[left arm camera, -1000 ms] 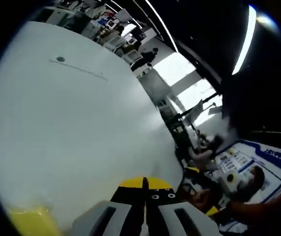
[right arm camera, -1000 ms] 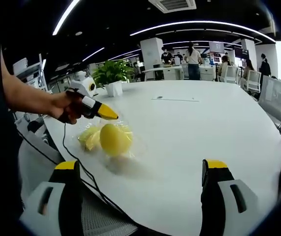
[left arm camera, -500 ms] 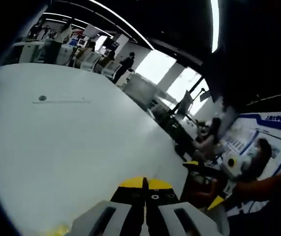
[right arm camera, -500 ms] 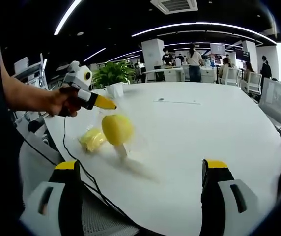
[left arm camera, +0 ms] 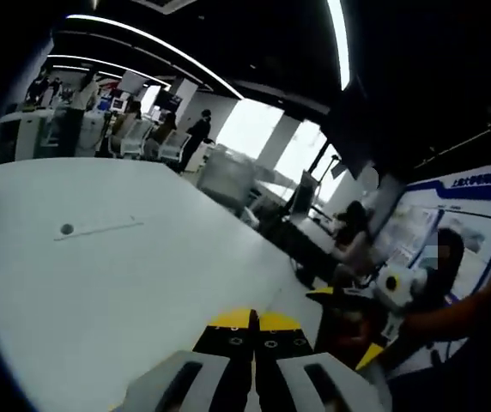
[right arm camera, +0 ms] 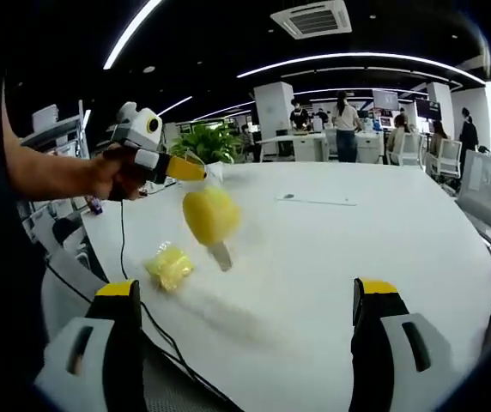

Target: Compare the silicone blocks by pressing each to a similar depth, holding the contact briefly, and releasing to observe deformation and rebound differences across the visible hardness samples.

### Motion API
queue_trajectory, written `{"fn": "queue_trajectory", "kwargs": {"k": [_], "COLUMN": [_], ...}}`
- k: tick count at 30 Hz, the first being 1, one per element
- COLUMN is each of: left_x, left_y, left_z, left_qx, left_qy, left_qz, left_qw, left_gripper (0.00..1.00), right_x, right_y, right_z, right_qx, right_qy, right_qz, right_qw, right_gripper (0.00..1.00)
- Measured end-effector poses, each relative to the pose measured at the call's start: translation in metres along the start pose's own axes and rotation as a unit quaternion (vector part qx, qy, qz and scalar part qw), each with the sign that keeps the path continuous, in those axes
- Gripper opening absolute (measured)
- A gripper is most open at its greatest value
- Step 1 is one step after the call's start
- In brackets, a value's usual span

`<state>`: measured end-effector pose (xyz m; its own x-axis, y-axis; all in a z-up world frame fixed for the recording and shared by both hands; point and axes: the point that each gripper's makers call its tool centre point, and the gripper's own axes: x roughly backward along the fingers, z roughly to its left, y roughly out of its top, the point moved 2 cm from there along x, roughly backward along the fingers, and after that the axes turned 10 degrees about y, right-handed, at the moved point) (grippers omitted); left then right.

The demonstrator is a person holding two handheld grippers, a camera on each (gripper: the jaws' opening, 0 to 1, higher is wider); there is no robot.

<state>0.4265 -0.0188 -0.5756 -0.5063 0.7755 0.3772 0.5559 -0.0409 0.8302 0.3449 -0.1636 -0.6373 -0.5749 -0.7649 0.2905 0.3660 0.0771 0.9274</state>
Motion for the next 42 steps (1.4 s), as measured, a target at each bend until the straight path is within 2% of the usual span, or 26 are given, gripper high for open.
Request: {"fn": "queue_trajectory", "kwargs": {"k": [5,12,14,18,24,29,39,41,42], "left_x": [0.014,0.032,0.036,0.04,0.046,0.053,0.066,0.067,0.068], "left_y": [0.03,0.061,0.07,0.077,0.08,0.084,0.096,0.097,0.097], "left_z": [-0.017,-0.033,-0.035,-0.038,-0.044,-0.052,-0.07,-0.073,-0.073], "left_qx": [-0.021,-0.033,-0.031,-0.031,-0.031,-0.031,-0.026,-0.027,-0.026], "left_qy": [-0.016,-0.022,-0.025,-0.027,-0.029,-0.037,-0.057,-0.061,-0.062], "left_qz": [-0.024,-0.043,-0.048,-0.051,-0.054,-0.059,-0.067,-0.067,-0.066], "left_qw": [0.9994,0.9983,0.9981,0.9979,0.9976,0.9971,0.9958,0.9956,0.9955], "left_gripper": [0.0,0.0,0.0,0.0,0.0,0.0,0.0,0.0,0.0], "right_x": [-0.002,0.002,0.005,0.008,0.006,0.0,-0.011,-0.014,-0.015], "right_y": [0.011,0.031,0.044,0.063,0.08,0.1,0.133,0.137,0.139], "right_z": [-0.005,-0.007,-0.009,-0.009,-0.002,0.008,0.022,0.024,0.029], "right_qx": [0.008,0.023,0.017,0.024,0.05,0.074,0.094,0.097,0.097], "right_qy": [-0.002,-0.003,-0.003,-0.001,0.019,0.05,0.102,0.111,0.127], "right_qz": [-0.009,-0.021,-0.042,-0.061,-0.069,-0.073,-0.093,-0.095,-0.097], "right_qw": [0.9999,0.9995,0.999,0.9979,0.9962,0.9934,0.986,0.9846,0.9824], "right_gripper": [0.96,0.96,0.96,0.96,0.96,0.96,0.96,0.93,0.91]}}
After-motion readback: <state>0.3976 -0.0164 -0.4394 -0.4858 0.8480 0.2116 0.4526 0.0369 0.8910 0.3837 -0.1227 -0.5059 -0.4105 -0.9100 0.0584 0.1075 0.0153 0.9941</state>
